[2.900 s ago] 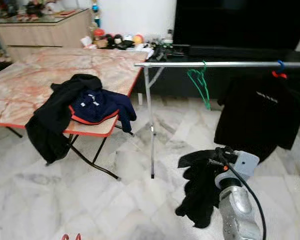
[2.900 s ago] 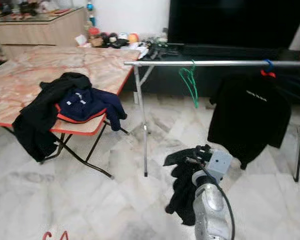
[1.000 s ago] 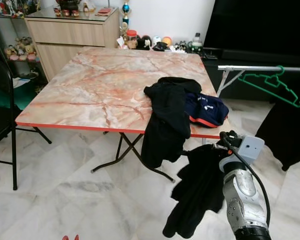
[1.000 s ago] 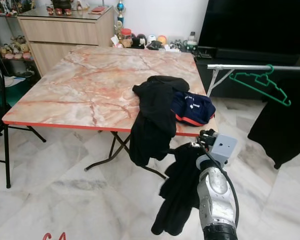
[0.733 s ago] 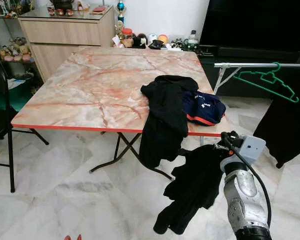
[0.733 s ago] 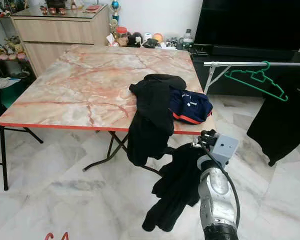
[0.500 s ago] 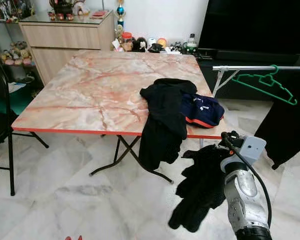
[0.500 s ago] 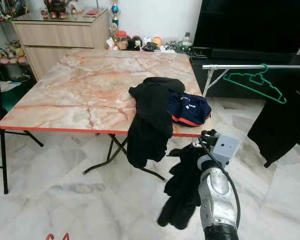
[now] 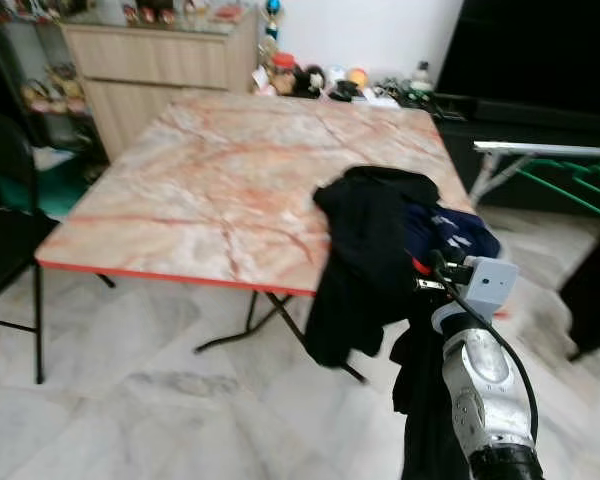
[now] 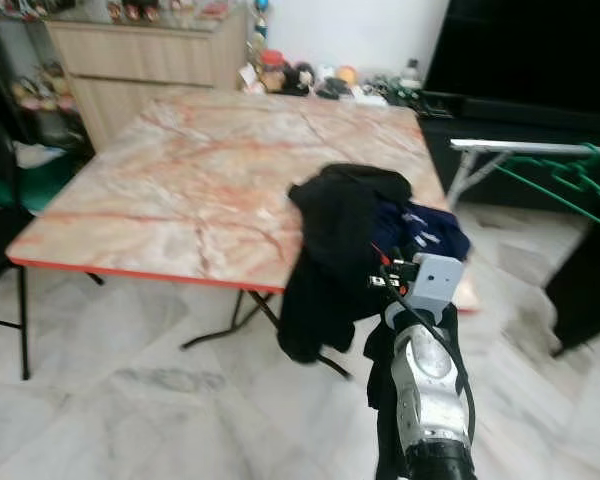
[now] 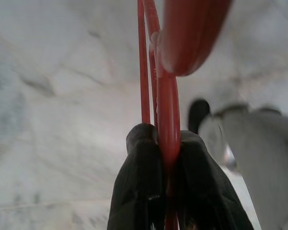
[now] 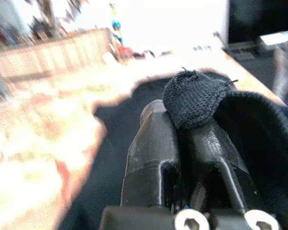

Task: Hang hanger

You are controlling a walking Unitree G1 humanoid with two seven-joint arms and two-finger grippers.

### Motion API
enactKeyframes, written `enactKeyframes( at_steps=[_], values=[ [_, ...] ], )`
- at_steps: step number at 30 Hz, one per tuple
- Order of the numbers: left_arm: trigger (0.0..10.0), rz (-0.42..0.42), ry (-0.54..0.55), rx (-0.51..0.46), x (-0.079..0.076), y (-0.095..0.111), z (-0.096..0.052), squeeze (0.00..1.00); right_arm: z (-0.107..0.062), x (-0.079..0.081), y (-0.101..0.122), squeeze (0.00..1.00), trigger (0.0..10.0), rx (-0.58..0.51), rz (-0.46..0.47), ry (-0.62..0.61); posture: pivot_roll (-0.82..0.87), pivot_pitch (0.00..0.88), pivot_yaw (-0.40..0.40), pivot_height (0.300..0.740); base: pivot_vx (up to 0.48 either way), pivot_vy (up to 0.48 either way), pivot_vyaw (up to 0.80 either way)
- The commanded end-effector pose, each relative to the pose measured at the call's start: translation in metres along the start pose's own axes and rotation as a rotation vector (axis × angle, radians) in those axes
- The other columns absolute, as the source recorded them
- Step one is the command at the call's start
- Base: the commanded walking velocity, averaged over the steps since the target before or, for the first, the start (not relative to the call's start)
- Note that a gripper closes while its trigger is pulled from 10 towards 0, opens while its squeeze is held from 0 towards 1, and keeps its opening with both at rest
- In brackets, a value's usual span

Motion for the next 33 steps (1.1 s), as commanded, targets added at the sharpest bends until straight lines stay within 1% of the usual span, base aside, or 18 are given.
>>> enactKeyframes(
  at_steps=[1, 3, 4, 8, 9, 13, 17, 18, 20, 22, 24, 25, 26, 27, 28, 30, 31, 33],
  values=[
    [10.0, 0.012, -0.013, 0.007, -0.005, -0.001, 0.001, 0.00, 0.010, -0.003, 0.037, 0.00, 10.0, -0.132, -0.003, 0.014, 0.03, 0.011, -0.001, 0.740, 0.382, 0.000, 0.00],
    [10.0, 0.013, -0.013, 0.007, -0.005, -0.001, 0.001, 0.00, 0.015, 0.002, 0.053, 0.00, 10.0, -0.186, -0.013, 0.042, 0.03, 0.011, 0.001, 0.740, 0.384, 0.000, 0.00],
    [10.0, 0.014, -0.014, 0.007, -0.005, -0.001, 0.001, 0.00, 0.020, 0.008, 0.072, 0.00, 10.0, -0.250, -0.021, 0.081, 0.03, 0.009, 0.002, 0.740, 0.386, 0.000, 0.00],
    [10.0, 0.018, -0.015, 0.008, -0.005, -0.001, 0.001, 0.00, 0.032, 0.015, 0.107, 0.00, 10.0, -0.347, -0.080, 0.126, 0.03, 0.004, 0.007, 0.740, 0.387, 0.000, 0.00],
    [10.0, 0.023, -0.015, 0.011, -0.005, -0.002, 0.001, 0.00, 0.040, 0.015, 0.126, 0.00, 10.0, -0.386, -0.116, 0.130, 0.03, 0.001, 0.003, 0.740, 0.386, 0.000, 0.00],
    [10.0, 0.028, -0.014, 0.016, -0.006, -0.003, 0.001, 0.00, 0.052, 0.013, 0.157, 0.00, 10.0, -0.449, -0.136, 0.117, 0.02, 0.000, 0.004, 0.740, 0.386, 0.000, 0.00],
    [10.0, 0.036, -0.018, 0.027, -0.009, -0.006, 0.001, 0.00, 0.065, 0.005, 0.164, 0.00, 10.0, -0.431, -0.160, 0.066, 0.02, 0.000, -0.001, 0.740, 0.386, 0.000, 0.00],
    [10.0, 0.042, -0.021, 0.030, -0.010, -0.007, 0.001, 0.00, 0.069, 0.002, 0.165, 0.00, 10.0, -0.408, -0.146, 0.057, 0.02, 0.000, -0.005, 0.740, 0.390, 0.000, 0.00],
    [10.0, 0.047, -0.023, 0.031, -0.010, -0.007, 0.001, 0.00, 0.073, -0.001, 0.162, 0.00, 10.0, -0.359, -0.140, 0.038, 0.02, 0.000, -0.006, 0.740, 0.375, 0.000, 0.00],
    [10.0, 0.042, -0.029, 0.039, -0.010, -0.009, 0.001, 0.00, 0.077, -0.009, 0.147, 0.00, 10.0, -0.267, -0.161, -0.022, 0.01, 0.000, -0.006, 0.740, 0.156, 0.000, 0.00],
    [10.0, 0.066, -0.028, 0.045, -0.009, -0.010, 0.000, 0.00, 0.078, -0.016, 0.127, 0.00, 10.0, -0.161, -0.165, -0.060, 0.01, 0.000, -0.006, 0.740, 0.000, 0.000, 0.00],
    [10.0, 0.064, -0.028, 0.045, -0.009, -0.011, 0.000, 0.00, 0.076, -0.021, 0.113, 0.00, 10.0, -0.105, -0.140, -0.089, 0.02, 0.000, -0.005, 0.740, 0.000, 0.000, 0.00],
    [10.0, 0.062, -0.027, 0.050, -0.008, -0.013, 0.000, 0.00, 0.069, -0.028, 0.083, 0.00, 10.0, 0.008, -0.085, -0.134, 0.02, 0.000, -0.002, 0.740, 0.000, 0.000, 0.00],
    [10.0, 0.062, -0.027, 0.050, -0.008, -0.013, 0.000, 0.00, 0.069, -0.028, 0.083, 0.00, 10.0, 0.008, -0.085, -0.134, 0.02, 0.000, -0.002, 0.740, 0.000, 0.000, 0.00],
    [10.0, 0.074, -0.026, 0.061, -0.006, -0.016, -0.001, 0.00, 0.062, -0.031, 0.059, 0.00, 10.0, 0.084, -0.066, -0.143, 0.00, 0.000, 0.002, 0.740, 0.000, 0.000, 0.00],
    [10.0, 0.088, -0.027, 0.075, -0.003, -0.019, -0.002, 0.00, 0.054, -0.032, 0.036, 0.00, 10.0, 0.153, -0.104, -0.138, 0.00, 0.000, 0.007, 0.740, 0.000, 0.000, 0.00],
    [10.0, 0.098, -0.031, 0.087, -0.001, -0.022, -0.003, 0.00, 0.044, -0.034, 0.014, 0.00, 10.0, 0.226, -0.111, -0.137, 0.00, 0.000, 0.008, 0.740, 0.000, 0.000, 0.00],
    [10.0, 0.105, -0.033, 0.094, 0.002, -0.024, -0.004, 0.00, 0.037, -0.035, 0.002, 0.00, 10.0, 0.260, -0.116, -0.130, 0.00, 0.000, 0.007, 0.740, 0.000, 0.000, 0.00]
  ],
)
Point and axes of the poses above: a point about 5 cm out from each wrist's last joint towards the gripper, its own z axis pointing out of the wrist towards the gripper, its own y axis along the axis of the wrist's last joint, x = y × z, the point moved 1 cm from there along z, pointing out of the wrist towards the gripper, and after that the axes turned 11 degrees about -z, right-handed, at the moved point
